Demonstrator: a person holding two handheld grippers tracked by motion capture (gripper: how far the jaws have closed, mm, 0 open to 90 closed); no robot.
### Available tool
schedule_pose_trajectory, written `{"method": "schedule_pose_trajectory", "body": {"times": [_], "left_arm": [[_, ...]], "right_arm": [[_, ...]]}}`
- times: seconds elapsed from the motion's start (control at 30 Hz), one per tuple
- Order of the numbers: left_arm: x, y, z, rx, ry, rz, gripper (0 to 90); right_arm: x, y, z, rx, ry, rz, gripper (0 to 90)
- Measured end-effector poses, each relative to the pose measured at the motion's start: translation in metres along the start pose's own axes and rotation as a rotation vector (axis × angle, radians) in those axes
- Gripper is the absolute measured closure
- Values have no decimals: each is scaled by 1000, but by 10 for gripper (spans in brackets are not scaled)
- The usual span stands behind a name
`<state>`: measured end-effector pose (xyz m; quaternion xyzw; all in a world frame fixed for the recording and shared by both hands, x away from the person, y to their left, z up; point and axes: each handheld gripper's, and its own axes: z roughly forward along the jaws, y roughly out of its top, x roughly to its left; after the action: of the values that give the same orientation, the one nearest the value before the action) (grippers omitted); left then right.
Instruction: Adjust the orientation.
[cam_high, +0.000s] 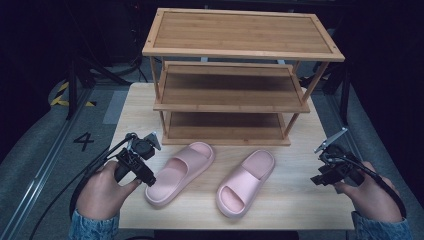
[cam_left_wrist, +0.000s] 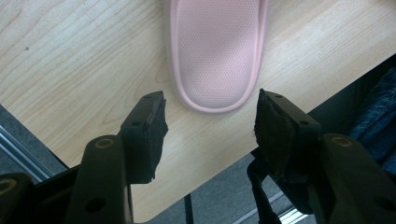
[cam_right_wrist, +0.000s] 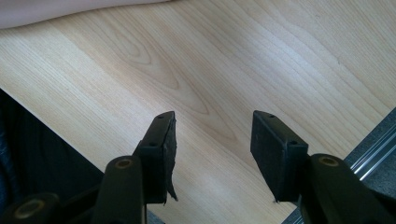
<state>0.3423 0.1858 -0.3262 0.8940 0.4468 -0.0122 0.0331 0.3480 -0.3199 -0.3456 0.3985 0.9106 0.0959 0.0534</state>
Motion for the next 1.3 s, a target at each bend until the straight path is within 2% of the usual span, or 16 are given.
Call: {"method": "schedule_pose_trajectory", "body": {"times": [0.17,0.2,0.5,0.9,1.03,1.2,1.3], "left_arm": [[2,-2,0,-2,2,-15,429],[3,-3,-1,-2,6,-9,429],[4,-12,-1,-7,6,-42,430],[-13,-3,7,-3,-32,20,421],[-15,0,9,0,-39,21,411],[-25,9,13,-41,-100,33,413],[-32,17,19,-27,-101,49,412]], "right_arm": [[3,3,1,1,3,-12,503],[7,6,2,-1,9,-25,503],[15,22,7,5,17,-73,501],[35,42,19,-3,64,-138,508],[41,45,21,-8,71,-148,507],[46,48,20,-23,84,-163,506],[48,49,20,-23,84,-164,506]]}}
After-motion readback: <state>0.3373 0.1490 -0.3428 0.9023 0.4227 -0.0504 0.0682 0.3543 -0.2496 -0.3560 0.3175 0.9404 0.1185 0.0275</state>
